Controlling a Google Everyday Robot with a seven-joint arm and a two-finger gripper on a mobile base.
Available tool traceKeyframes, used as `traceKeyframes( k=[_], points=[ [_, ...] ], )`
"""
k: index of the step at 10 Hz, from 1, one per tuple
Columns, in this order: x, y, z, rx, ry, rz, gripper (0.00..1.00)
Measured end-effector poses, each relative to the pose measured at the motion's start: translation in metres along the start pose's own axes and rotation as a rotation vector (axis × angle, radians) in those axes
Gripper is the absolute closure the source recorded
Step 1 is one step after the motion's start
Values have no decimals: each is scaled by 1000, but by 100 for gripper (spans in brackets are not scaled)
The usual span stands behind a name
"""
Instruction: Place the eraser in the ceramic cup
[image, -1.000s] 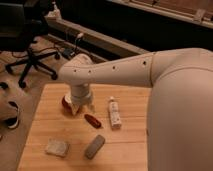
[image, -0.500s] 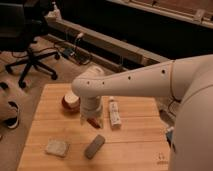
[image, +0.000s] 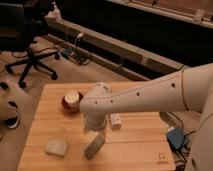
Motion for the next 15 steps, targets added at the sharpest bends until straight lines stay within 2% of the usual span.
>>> traceKeyframes(
  k=[2,5,6,7,9,13,15],
  points=[
    [5,-4,12,-8,-15,0,35],
    [6,-4,14,-9,-9,2,35],
    [11,-5,23,-8,16,8,35],
    [19,-5,38,-11,63,9,35],
    [23,0,54,-23,132,-3,35],
    [-5,-11,51,-38,256,-16,35],
    [-20,-25,55,-26,316,-5,35]
  ],
)
